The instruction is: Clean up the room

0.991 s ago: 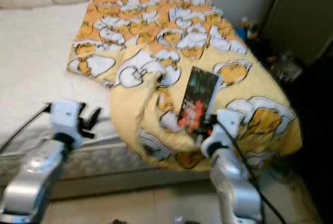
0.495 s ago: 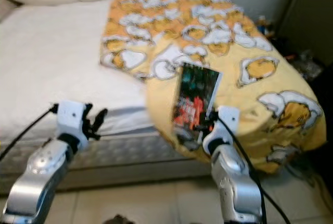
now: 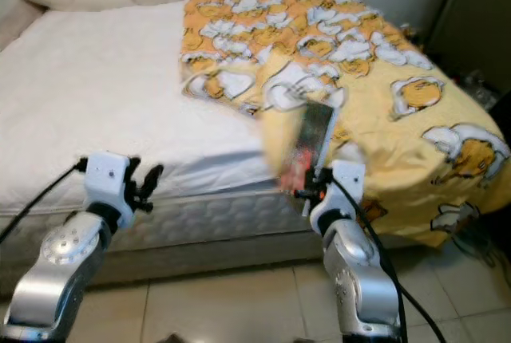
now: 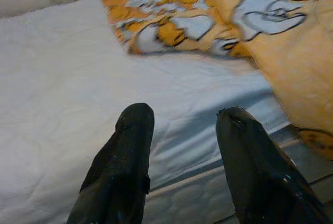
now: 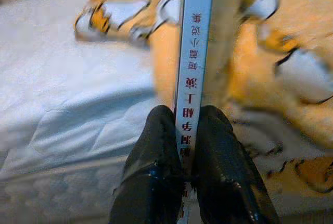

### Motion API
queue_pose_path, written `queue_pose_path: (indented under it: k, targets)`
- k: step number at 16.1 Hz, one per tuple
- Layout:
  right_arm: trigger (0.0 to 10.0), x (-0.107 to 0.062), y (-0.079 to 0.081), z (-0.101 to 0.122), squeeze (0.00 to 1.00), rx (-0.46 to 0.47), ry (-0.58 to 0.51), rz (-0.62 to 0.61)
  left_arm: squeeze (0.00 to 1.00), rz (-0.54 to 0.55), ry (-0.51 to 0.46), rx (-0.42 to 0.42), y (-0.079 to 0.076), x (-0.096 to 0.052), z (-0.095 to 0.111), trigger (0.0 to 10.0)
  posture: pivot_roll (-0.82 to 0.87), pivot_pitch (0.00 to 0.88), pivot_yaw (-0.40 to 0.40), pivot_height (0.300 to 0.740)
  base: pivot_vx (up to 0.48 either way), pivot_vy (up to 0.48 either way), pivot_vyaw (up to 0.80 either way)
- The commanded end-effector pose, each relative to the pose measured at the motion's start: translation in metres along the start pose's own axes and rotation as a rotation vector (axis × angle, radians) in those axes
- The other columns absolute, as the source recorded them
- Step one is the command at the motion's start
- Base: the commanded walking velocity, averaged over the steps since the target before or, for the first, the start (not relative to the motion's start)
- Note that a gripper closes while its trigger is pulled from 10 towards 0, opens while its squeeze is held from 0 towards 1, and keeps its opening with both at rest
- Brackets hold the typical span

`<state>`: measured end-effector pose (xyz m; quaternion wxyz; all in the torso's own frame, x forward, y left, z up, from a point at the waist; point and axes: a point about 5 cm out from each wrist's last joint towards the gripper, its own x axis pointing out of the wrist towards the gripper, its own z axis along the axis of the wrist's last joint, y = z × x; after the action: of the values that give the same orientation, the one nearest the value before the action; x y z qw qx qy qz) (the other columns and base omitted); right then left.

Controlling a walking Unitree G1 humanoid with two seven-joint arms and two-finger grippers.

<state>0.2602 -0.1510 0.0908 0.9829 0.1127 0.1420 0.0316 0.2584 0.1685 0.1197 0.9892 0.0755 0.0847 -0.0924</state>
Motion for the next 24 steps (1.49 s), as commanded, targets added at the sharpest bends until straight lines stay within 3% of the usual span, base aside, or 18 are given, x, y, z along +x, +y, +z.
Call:
queue_pose_path:
  k: [1, 24]
  targets:
    - [10.0, 0.0024, 0.0085, 0.0125, 0.0, -0.005, -0.059, 0.041, 0.27, 0.016, 0.0, 0.009, 0.0039, -0.0005, 0.0001, 10.0, -0.05, 0.0, 0.019, 0.74, 0.0, 0.36, 0.0]
    - [10.0, 0.0069, 0.0146, 0.0097, 0.0, -0.007, -0.049, 0.078, 0.26, 0.038, -0.019, 0.0, 0.0071, -0.0024, 0.0026, 10.0, -0.03, 0.0, 0.006, 0.74, 0.0, 0.346, 0.0]
